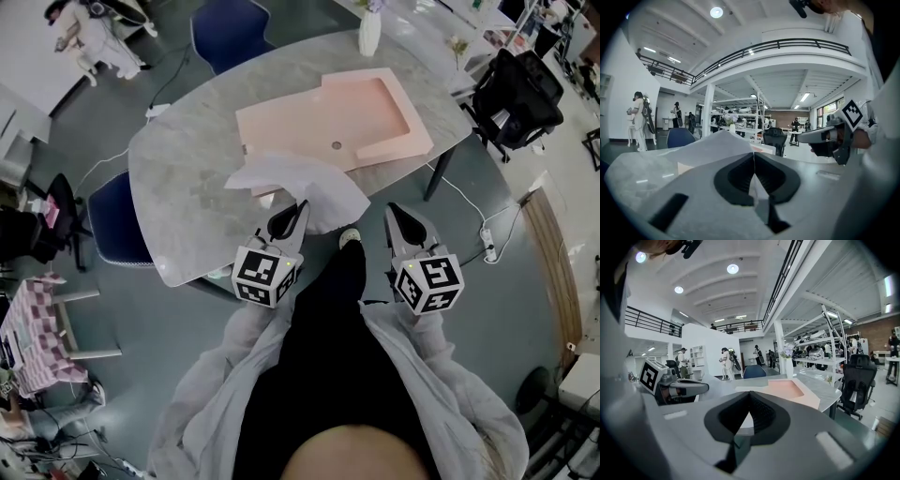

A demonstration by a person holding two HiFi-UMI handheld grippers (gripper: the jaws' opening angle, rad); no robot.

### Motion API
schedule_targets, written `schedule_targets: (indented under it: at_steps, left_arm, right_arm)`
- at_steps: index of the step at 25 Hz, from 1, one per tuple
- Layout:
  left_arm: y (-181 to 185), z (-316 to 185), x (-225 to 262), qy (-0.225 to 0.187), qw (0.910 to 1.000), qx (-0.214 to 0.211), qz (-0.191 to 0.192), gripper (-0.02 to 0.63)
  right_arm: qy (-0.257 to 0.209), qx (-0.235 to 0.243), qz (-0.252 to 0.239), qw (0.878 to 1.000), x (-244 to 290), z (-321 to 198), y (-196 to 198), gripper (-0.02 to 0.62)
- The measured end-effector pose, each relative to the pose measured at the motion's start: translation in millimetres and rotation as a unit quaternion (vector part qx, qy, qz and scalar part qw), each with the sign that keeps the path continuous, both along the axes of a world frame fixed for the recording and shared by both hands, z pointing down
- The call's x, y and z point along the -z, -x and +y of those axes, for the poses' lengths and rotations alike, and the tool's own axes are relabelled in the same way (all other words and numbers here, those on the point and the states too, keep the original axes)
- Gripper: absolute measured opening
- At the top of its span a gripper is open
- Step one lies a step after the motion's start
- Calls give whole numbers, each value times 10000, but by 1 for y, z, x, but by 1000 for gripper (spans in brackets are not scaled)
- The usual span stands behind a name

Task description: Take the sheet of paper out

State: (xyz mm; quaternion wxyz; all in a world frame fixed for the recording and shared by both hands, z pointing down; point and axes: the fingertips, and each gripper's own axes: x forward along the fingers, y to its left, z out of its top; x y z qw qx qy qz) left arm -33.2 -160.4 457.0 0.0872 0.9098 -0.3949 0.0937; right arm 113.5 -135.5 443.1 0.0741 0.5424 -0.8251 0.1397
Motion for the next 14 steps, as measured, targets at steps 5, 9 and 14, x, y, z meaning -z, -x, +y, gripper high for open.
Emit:
schedule_targets:
  at_steps: [5, 9, 14]
  left_arm:
    - [0, -7, 5, -10, 10000, -5, 29, 5]
    - [0, -8, 2, 68, 9999, -19, 94, 5]
    - [2, -11, -1, 118, 9999, -1, 119, 3]
  right_arm:
    - [15, -4, -54, 10000, 3, -5, 0, 8]
    - [85, 24, -89, 9999, -2, -7, 3, 8]
    - [145, 56, -86, 9998, -6, -10, 6, 8]
